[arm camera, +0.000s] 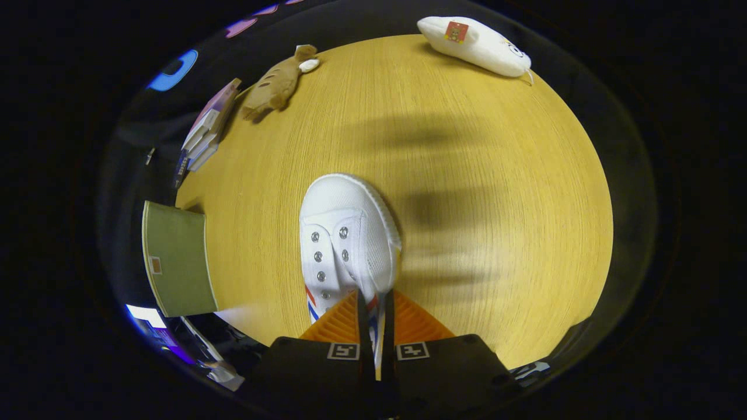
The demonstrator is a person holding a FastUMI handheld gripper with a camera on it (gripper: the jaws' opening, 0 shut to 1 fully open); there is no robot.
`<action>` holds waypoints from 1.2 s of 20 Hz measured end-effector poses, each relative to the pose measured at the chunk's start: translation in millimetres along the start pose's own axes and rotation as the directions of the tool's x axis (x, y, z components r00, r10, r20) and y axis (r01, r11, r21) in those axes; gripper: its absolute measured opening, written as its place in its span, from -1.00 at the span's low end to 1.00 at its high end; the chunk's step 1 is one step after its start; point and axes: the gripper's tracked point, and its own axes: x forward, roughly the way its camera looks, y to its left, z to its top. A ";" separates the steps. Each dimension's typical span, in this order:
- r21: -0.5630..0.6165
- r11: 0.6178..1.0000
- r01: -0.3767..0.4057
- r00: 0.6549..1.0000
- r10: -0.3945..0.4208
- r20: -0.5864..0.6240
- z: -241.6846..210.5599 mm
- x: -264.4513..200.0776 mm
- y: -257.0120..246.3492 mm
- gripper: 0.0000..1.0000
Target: Open the storage box then place both shoes into the box .Put the left shoe in first, then the right shoe, with the right side of both shoes facing outward in a uniform manner.
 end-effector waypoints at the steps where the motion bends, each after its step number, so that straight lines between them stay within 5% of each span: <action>1: 0.027 1.000 -0.008 1.000 0.008 0.008 0.0 -5.3 1.3 -0.84; 8: 0.115 0.982 -0.147 0.982 0.131 0.134 16.2 -67.4 66.9 -0.84; 20: -0.081 0.915 -0.395 0.894 0.403 0.198 25.1 -140.2 323.8 -0.84; 24: -0.085 0.906 -0.415 0.892 0.424 0.155 11.0 -143.0 395.4 -0.84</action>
